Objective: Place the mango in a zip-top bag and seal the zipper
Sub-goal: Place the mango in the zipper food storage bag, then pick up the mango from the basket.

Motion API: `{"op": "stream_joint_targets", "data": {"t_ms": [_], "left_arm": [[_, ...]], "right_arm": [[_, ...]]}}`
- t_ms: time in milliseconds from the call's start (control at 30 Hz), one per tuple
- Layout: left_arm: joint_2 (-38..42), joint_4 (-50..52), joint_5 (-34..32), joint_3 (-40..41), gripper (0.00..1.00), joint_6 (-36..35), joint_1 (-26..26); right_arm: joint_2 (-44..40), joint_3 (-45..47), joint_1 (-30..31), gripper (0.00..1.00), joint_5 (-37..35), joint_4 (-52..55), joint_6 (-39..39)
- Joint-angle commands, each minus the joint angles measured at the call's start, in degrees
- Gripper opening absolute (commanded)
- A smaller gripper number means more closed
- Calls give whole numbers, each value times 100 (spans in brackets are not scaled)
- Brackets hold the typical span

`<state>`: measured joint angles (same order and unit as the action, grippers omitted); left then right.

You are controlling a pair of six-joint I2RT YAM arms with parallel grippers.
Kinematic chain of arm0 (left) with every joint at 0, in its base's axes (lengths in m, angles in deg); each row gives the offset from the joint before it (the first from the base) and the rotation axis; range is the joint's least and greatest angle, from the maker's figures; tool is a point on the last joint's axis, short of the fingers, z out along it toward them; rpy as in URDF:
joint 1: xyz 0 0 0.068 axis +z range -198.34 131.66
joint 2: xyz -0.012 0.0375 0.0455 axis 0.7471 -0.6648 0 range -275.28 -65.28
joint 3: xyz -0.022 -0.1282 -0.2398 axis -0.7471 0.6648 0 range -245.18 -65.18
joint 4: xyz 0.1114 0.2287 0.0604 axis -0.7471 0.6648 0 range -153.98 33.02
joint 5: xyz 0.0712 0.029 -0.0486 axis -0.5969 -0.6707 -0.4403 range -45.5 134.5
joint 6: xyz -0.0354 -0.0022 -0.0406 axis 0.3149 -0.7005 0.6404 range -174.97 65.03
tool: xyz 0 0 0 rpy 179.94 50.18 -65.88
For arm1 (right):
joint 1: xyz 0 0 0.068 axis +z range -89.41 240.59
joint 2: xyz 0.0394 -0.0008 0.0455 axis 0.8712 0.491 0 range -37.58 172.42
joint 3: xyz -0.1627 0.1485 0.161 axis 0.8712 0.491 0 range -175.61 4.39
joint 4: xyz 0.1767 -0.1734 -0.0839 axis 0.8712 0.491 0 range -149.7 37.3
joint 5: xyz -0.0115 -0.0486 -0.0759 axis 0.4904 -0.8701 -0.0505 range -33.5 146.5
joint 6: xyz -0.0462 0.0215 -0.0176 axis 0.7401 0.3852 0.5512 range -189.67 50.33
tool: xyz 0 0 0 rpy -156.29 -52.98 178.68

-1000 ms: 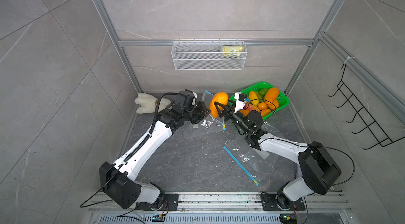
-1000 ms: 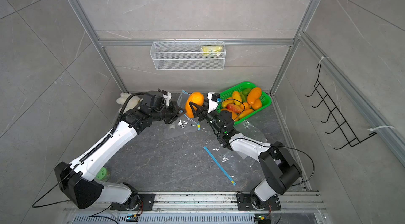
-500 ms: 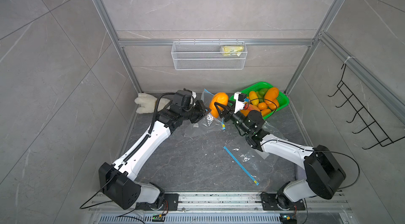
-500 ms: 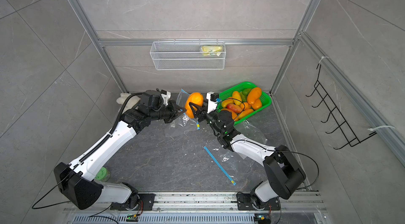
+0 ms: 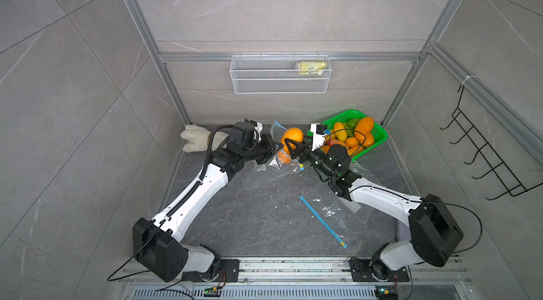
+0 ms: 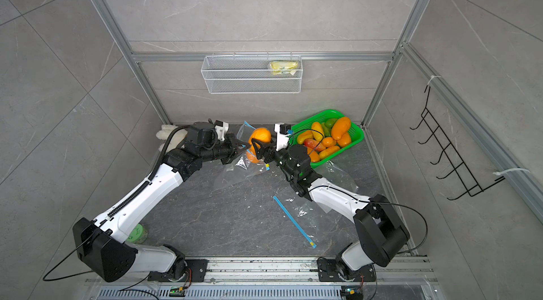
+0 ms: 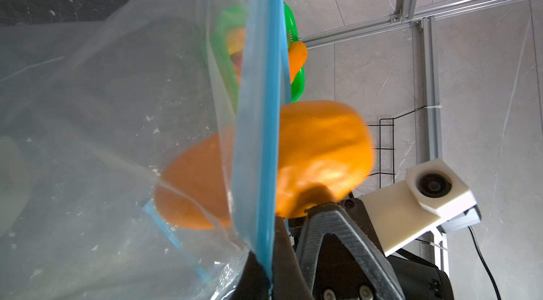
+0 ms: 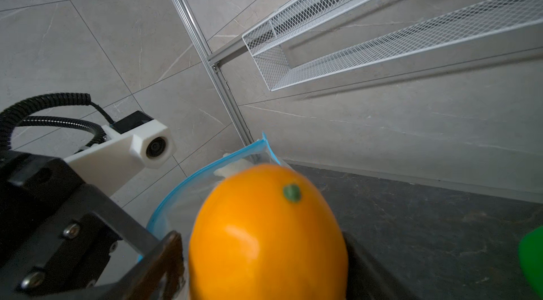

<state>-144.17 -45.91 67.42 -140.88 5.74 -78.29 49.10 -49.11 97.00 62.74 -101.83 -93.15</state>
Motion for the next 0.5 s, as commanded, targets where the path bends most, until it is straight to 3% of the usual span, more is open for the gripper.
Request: {"op": "stream_joint_targets", "data": {"t_ms": [0, 300, 467], "left_arm": [[170, -418, 283, -4, 6, 125, 41], [180, -343, 310, -28, 6, 53, 125], [188, 242, 223, -105, 6, -559, 298]], "right_arm": [[-190, -103, 24, 89, -72, 199, 97], [-727, -377, -32, 90, -139, 1285, 129], [-1353, -915, -248, 98, -1158, 3151, 52]]}}
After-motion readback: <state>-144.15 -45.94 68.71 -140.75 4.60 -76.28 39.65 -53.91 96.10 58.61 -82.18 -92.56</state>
